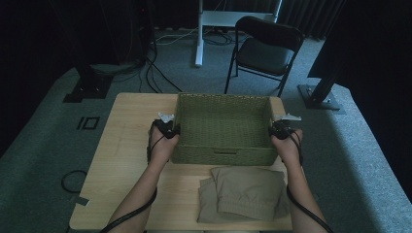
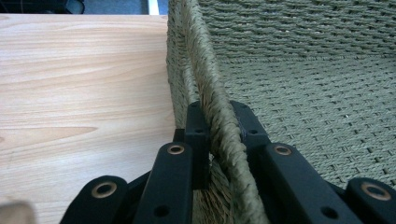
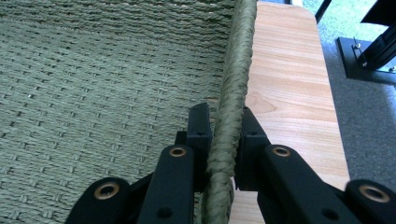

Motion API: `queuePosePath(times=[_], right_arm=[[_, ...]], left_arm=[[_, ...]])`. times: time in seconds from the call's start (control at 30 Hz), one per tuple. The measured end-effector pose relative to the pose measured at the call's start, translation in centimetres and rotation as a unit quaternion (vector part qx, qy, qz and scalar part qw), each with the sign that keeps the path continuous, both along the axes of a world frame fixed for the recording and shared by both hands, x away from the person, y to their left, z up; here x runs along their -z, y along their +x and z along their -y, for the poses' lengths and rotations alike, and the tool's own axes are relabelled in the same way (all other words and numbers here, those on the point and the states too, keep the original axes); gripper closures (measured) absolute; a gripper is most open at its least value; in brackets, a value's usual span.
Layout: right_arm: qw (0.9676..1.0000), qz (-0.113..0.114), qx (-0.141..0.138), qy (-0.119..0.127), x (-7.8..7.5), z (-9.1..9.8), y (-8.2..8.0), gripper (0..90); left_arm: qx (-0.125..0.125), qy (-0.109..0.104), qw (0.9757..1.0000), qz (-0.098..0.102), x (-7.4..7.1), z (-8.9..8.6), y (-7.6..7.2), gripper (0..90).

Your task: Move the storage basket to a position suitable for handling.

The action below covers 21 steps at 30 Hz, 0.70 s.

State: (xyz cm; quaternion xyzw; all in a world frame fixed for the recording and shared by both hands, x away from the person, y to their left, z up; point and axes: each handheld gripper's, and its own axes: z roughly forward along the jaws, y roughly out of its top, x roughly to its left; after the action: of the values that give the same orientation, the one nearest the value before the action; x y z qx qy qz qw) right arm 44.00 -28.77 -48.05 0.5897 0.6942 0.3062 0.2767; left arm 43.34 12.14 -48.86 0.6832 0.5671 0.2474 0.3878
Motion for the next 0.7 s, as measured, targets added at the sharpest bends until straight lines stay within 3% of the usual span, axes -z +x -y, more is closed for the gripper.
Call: queuePosePath(times=[0.37,0.7], right_arm=[[1.0,-0.001,0.0,0.003,0.0,2.6,0.1,79.8],[0.9999,-0.003,-0.004,0.01,0.0,3.3,0.3,79.6]], left_arm=[[0.003,0.009,1.0,0.002,0.0,2.5,-0.3,79.8],[0.004,0.013,0.9999,0.0,0.0,3.0,-0.5,79.2]])
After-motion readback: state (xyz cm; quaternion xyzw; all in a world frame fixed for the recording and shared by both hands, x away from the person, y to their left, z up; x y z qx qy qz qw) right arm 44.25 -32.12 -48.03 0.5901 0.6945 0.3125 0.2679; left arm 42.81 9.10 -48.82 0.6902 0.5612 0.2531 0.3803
